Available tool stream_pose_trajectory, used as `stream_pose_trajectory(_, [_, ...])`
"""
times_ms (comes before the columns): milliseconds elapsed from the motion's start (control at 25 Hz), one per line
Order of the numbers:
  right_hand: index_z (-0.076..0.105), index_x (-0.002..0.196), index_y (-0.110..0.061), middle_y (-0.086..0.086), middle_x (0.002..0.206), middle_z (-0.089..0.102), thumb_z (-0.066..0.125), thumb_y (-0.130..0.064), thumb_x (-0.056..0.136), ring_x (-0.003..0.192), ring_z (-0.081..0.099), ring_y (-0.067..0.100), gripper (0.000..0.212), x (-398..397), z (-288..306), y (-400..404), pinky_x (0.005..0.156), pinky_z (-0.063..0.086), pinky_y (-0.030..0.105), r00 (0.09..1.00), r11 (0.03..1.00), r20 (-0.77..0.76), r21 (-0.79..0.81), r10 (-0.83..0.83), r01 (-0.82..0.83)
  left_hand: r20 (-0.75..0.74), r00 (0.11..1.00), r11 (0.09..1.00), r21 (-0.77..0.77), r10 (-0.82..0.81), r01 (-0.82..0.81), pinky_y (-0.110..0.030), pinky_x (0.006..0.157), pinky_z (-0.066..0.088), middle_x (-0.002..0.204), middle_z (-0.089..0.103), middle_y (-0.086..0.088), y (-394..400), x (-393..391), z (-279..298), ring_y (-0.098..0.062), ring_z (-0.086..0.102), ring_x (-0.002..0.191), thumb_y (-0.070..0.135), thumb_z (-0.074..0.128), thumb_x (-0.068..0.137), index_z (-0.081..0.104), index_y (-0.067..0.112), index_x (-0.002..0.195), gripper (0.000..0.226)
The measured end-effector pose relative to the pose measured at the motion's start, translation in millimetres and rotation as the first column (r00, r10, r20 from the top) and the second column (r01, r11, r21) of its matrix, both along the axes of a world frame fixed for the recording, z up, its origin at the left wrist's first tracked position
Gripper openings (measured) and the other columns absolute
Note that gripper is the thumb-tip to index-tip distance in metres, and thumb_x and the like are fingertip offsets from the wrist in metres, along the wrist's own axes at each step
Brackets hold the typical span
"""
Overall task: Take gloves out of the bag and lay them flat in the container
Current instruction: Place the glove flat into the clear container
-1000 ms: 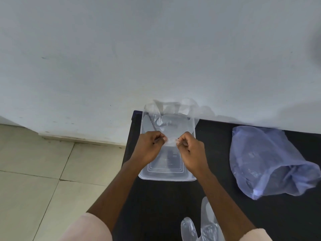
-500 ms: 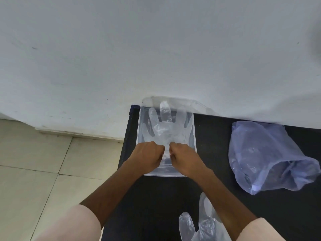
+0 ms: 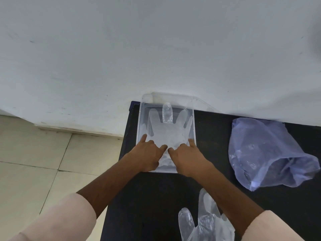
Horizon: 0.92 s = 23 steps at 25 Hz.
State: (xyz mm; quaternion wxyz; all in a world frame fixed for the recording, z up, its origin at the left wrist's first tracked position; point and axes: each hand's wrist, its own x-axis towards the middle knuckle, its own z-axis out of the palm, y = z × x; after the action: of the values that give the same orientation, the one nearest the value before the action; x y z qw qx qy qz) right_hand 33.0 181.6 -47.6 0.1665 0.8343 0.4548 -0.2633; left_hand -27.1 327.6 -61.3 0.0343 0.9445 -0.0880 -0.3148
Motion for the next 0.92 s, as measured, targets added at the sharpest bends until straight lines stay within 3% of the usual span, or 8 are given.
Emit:
stream_pose_trajectory(120, [0.054, 0.132, -0.023, 0.009, 0.134, 0.057, 0.062, -0.03, 0.092, 0.136, 0.038, 0.032, 0.041, 2.2, 6.6, -2.6, 0.114, -0.01, 0.061, 0.998, 0.991, -0.007, -0.116, 0.062, -0.062, 0.016, 0.991, 0.989, 0.076, -0.13, 0.128, -0.06, 0.116, 0.001, 0.148, 0.046, -0.007, 3.7, -1.1, 3.5, -0.03, 0.032, 0.141, 0.038, 0.05, 0.096, 0.043, 0.027, 0.143, 0.049])
stream_pose_trajectory(200, [0.057, 0.129, -0.024, 0.009, 0.136, 0.056, 0.062, -0.03, 0.092, 0.137, 0.036, 0.032, 0.038, 5.0, 10.3, -4.3, 0.113, -0.012, 0.061, 0.997, 0.985, -0.011, -0.15, 0.081, -0.082, 0.01, 0.987, 0.982, 0.101, -0.159, 0.157, -0.062, 0.116, 0.0, 0.152, 0.04, -0.007, 7.8, -0.5, 4.7, -0.031, 0.026, 0.144, 0.04, 0.051, 0.095, 0.05, 0.029, 0.138, 0.045])
stream_pose_trajectory(360, [0.052, 0.134, -0.024, 0.008, 0.136, 0.057, 0.06, -0.028, 0.093, 0.133, 0.042, 0.029, 0.042, 8.8, 11.0, 0.2, 0.117, 0.0, 0.059, 0.997, 0.996, -0.006, -0.037, 0.081, -0.081, 0.004, 0.993, 0.989, 0.089, -0.12, 0.119, -0.061, 0.117, -0.002, 0.149, 0.046, -0.001, 13.5, 7.8, 5.8, -0.029, 0.026, 0.144, 0.04, 0.051, 0.095, 0.053, 0.028, 0.135, 0.042])
stream_pose_trajectory(560, [0.054, 0.132, -0.023, 0.008, 0.135, 0.056, 0.06, -0.027, 0.093, 0.131, 0.042, 0.029, 0.04, 6.2, 4.4, 6.3, 0.117, 0.005, 0.056, 0.99, 0.985, -0.047, -0.109, 0.132, -0.136, -0.039, 0.993, 0.987, 0.113, -0.114, 0.118, -0.06, 0.116, 0.001, 0.142, 0.055, -0.002, 13.5, 7.6, 1.9, -0.028, 0.037, 0.138, 0.04, 0.051, 0.095, 0.053, 0.024, 0.135, 0.043])
stream_pose_trajectory(680, [0.056, 0.128, -0.021, 0.008, 0.122, 0.062, 0.056, -0.021, 0.093, 0.116, 0.054, 0.028, 0.035, 7.8, 10.0, 3.0, 0.11, 0.03, 0.048, 0.997, 0.993, -0.078, 0.117, 0.028, -0.019, 0.034, 0.997, 0.996, 0.044, -0.076, 0.074, -0.056, 0.116, 0.014, 0.137, 0.058, -0.004, 16.0, 9.7, 7.9, -0.027, 0.044, 0.132, 0.039, 0.052, 0.094, 0.054, 0.024, 0.134, 0.042])
stream_pose_trajectory(720, [0.056, 0.126, -0.021, 0.007, 0.121, 0.063, 0.055, -0.02, 0.093, 0.111, 0.057, 0.026, 0.033, 7.9, 13.4, -0.2, 0.103, 0.039, 0.043, 0.989, 0.96, -0.138, 0.264, -0.06, 0.095, 0.094, 0.995, 0.999, -0.025, -0.024, 0.027, -0.053, 0.114, 0.022, 0.132, 0.061, -0.004, 16.5, 11.0, 11.6, -0.026, 0.048, 0.128, 0.037, 0.052, 0.094, 0.055, 0.023, 0.132, 0.041])
stream_pose_trajectory(800, [0.057, 0.124, -0.022, 0.003, 0.123, 0.063, 0.058, -0.021, 0.093, 0.107, 0.061, 0.02, 0.03, 6.4, 21.8, -8.8, 0.093, 0.046, 0.032, 0.924, 0.776, -0.305, 0.516, -0.231, 0.364, 0.209, 0.958, 0.954, -0.268, 0.196, -0.136, -0.047, 0.107, 0.039, 0.125, 0.065, -0.003, 15.7, 11.5, 20.8, -0.024, 0.057, 0.118, 0.032, 0.055, 0.093, 0.058, 0.023, 0.128, 0.037])
stream_pose_trajectory(920, [0.057, 0.118, -0.022, -0.006, 0.116, 0.063, 0.064, -0.022, 0.091, 0.098, 0.063, 0.009, 0.028, 5.5, 35.4, -24.7, 0.085, 0.049, 0.021, 0.727, 0.38, -0.56, 0.621, -0.397, 0.686, 0.189, 0.747, 0.64, -0.67, 0.637, -0.376, -0.036, 0.091, 0.052, 0.112, 0.07, 0.0, 5.9, 6.5, 37.1, -0.019, 0.064, 0.102, 0.025, 0.06, 0.093, 0.064, 0.02, 0.117, 0.025])
